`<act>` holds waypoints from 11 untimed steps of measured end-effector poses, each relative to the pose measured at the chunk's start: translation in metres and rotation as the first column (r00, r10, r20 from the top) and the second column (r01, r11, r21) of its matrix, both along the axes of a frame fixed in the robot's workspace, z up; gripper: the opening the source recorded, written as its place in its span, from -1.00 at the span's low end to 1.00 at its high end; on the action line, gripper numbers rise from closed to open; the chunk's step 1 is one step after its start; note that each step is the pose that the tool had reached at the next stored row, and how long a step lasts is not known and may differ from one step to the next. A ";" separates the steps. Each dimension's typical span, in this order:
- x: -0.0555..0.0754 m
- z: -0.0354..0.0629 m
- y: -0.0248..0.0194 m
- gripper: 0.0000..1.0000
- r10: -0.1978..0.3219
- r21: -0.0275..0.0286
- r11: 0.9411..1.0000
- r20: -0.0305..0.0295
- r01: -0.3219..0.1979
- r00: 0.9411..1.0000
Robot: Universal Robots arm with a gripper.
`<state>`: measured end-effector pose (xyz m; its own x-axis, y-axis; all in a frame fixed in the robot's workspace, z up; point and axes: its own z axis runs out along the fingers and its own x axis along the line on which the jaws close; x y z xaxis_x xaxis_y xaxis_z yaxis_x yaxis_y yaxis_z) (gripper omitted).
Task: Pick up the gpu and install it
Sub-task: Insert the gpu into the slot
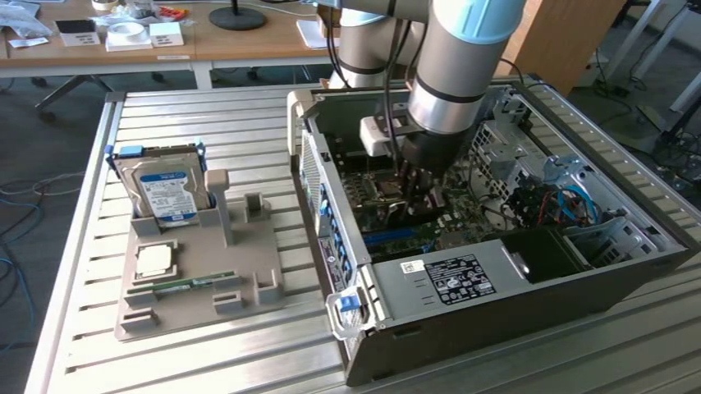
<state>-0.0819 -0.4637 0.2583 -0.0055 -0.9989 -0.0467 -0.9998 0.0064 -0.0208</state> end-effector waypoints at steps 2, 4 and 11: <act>-0.001 0.0000 0.0000 -0.46 0.000 0.000 1.000 0.000 0.000 1.000; -0.002 0.0000 0.0000 -0.46 0.000 0.000 1.000 0.000 0.000 1.000; -0.003 -0.0010 0.0002 -0.46 0.000 0.000 1.000 0.000 0.000 1.000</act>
<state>-0.0847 -0.4635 0.2574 -0.0054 -0.9989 -0.0468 -0.9998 0.0064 -0.0208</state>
